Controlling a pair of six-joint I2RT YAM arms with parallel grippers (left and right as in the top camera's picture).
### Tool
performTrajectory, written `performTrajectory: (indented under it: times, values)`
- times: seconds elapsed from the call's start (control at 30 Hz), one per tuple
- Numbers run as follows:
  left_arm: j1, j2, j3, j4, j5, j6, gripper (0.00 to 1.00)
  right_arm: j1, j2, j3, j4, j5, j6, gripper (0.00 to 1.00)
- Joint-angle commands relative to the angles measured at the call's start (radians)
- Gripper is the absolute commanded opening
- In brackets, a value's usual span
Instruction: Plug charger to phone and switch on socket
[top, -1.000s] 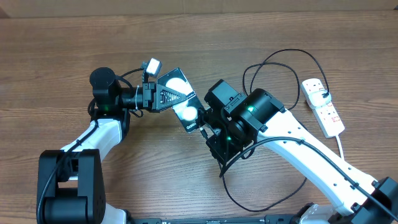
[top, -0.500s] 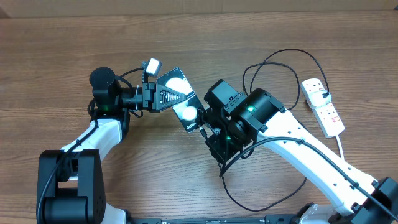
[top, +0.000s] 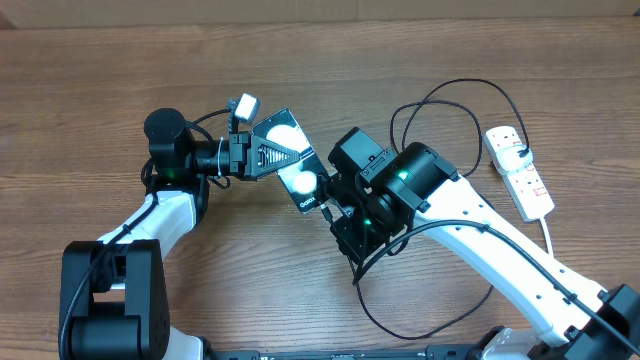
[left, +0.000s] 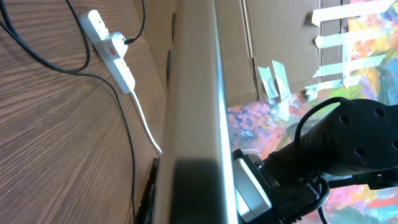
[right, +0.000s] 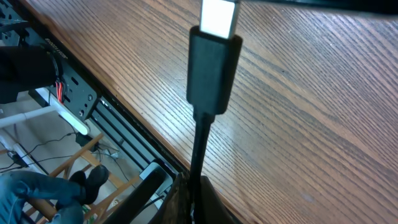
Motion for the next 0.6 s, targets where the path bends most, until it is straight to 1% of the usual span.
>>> performTrajectory:
  times: [0.0, 0.57]
  values:
    - [-0.004, 0.003, 0.027, 0.003, 0.021, -0.011, 0.04, 0.001, 0.000, -0.002, 0.005, -0.012, 0.003, 0.04]
    - [-0.004, 0.003, 0.027, 0.003, 0.022, -0.033, 0.04, 0.001, 0.000, -0.003, 0.006, -0.011, 0.003, 0.04]
